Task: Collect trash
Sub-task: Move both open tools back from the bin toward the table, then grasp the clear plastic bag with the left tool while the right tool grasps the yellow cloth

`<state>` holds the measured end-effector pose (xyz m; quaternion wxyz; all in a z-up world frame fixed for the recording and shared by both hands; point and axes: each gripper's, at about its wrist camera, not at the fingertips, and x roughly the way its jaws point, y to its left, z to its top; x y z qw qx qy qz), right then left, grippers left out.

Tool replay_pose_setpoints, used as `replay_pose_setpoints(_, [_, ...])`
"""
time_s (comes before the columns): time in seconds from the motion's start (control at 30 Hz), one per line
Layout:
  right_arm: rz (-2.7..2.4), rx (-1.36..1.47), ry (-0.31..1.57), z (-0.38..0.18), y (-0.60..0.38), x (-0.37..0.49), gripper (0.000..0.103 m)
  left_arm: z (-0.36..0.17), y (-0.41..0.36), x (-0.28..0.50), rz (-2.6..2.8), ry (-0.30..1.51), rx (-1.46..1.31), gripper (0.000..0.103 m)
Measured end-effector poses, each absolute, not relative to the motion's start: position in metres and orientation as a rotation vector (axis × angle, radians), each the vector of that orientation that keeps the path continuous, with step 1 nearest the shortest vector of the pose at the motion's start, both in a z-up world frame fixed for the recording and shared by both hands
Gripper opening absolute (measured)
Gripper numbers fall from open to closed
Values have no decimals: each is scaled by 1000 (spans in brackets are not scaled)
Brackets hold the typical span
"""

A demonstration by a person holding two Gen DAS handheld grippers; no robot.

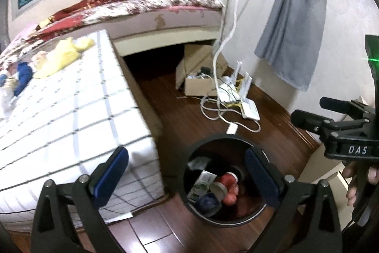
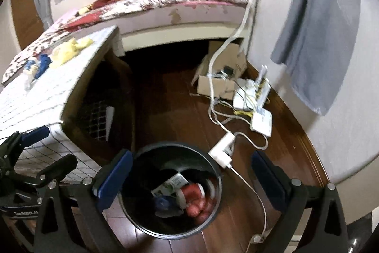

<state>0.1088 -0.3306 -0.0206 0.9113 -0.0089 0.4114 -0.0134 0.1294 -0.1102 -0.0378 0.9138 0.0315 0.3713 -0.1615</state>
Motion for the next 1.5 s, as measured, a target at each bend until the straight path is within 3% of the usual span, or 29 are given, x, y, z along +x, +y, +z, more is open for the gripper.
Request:
replay_pose_setpoints(0.43, [165,-80,751,12,-211,145,102,-6,17,129,-103,674,-19,100])
replay_pose_setpoints(0.97, [331,-141,767,-2,-92,189,102,-6,170,154,167,653,-151,100])
replay_pose_setpoints(1.5, [356,-137,822,-27,-62,261,102,-22,208,256,154,727,-194,94])
